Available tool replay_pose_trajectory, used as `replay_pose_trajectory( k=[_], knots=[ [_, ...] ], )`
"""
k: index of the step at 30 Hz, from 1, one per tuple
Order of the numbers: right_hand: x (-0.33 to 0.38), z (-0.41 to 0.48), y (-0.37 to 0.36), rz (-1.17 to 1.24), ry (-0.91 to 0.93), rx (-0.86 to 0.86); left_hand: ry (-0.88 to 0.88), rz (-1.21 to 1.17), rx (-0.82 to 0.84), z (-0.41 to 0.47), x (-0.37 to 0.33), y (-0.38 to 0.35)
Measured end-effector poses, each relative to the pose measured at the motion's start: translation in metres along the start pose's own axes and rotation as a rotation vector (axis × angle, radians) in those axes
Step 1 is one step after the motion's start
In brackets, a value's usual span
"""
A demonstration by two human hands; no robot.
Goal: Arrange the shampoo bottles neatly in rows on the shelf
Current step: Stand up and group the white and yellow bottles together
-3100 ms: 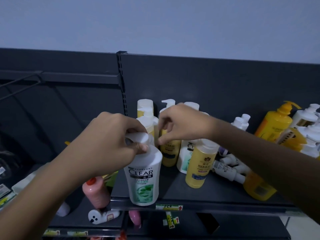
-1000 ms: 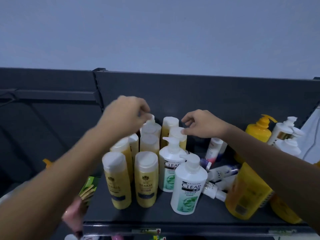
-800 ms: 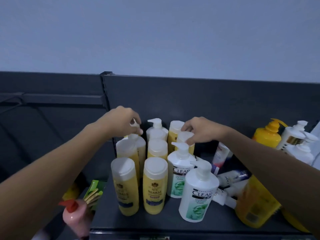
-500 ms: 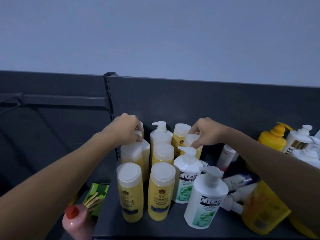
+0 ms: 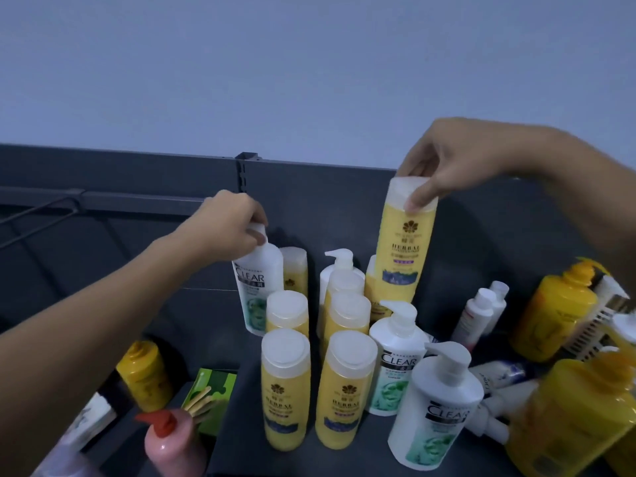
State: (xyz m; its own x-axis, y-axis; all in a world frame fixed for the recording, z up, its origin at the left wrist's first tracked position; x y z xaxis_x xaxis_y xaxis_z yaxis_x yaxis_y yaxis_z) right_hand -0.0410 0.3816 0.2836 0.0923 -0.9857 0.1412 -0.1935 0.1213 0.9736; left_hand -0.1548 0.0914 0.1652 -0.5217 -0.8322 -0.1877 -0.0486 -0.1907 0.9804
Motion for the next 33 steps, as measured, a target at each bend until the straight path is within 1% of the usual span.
replay_pose_trajectory(
  k=[3, 6, 11, 15, 19, 23, 28, 31, 33],
  knots=[
    [0.021, 0.006, 0.022, 0.066, 0.075, -0.055, 0.026, 0.008, -0.038, -0.009, 0.011, 0.022],
    [0.038, 0.021, 0.029, 0.094, 0.119, -0.068, 0.036, 0.004, -0.075, -0.018, 0.022, 0.043],
    [0.056, 0.046, 0.027, 0.138, 0.197, -0.072, 0.036, 0.002, -0.161, -0.034, 0.032, 0.07],
    [0.071, 0.073, 0.014, 0.158, 0.24, -0.047, 0.048, -0.001, -0.198, -0.048, 0.042, 0.086],
    [0.083, 0.102, -0.013, 0.159, 0.246, -0.001, 0.053, -0.019, -0.25, -0.063, 0.045, 0.102],
    [0.089, 0.125, -0.06, 0.058, 0.233, 0.02, 0.045, -0.026, -0.273, -0.075, 0.039, 0.113],
    [0.081, 0.144, -0.125, 0.022, 0.172, 0.061, 0.039, -0.021, -0.31, -0.084, 0.033, 0.125],
    [0.073, 0.15, -0.15, -0.006, 0.132, 0.09, 0.029, -0.004, -0.323, -0.085, 0.029, 0.132],
    [0.068, 0.152, -0.16, 0.002, 0.127, 0.079, 0.004, 0.005, -0.333, -0.085, 0.024, 0.136]
  ],
)
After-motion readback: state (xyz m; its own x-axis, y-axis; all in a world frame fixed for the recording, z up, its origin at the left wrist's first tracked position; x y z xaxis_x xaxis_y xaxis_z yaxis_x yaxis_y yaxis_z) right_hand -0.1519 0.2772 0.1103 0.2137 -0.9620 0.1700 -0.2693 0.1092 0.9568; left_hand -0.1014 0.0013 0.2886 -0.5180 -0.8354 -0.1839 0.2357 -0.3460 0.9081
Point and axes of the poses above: each hand's wrist, its own z-axis towards the middle knuckle, its own y-axis out of the back of the hand, x = y × z, the point moved 2 cm from there along z, towards the middle knuckle, and after that the axes turned 12 degrees about x, right-handed, at the moved point
